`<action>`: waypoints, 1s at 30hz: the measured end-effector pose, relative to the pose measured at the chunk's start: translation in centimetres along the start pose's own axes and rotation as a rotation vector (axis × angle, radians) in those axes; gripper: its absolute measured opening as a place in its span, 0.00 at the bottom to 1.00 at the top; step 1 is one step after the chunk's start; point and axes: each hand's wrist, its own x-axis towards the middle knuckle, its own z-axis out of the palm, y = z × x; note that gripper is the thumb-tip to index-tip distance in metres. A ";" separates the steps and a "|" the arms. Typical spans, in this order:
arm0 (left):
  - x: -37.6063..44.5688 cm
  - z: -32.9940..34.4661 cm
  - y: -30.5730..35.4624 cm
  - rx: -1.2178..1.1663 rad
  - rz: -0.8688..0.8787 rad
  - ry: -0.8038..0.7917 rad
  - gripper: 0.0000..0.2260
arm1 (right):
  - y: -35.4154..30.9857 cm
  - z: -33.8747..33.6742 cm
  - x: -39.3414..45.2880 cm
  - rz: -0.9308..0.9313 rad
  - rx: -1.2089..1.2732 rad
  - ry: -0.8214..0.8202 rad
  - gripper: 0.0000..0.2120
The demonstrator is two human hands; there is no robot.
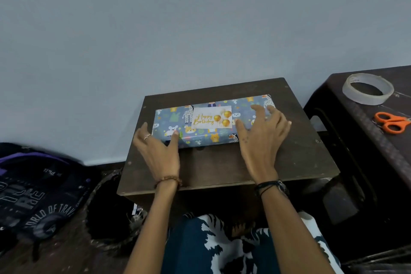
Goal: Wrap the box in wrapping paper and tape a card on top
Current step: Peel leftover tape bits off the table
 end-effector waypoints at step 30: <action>-0.3 3.3 -0.4 0.350 0.507 -0.366 0.19 | -1.3 3.4 -1.3 -0.206 -0.097 -0.081 0.14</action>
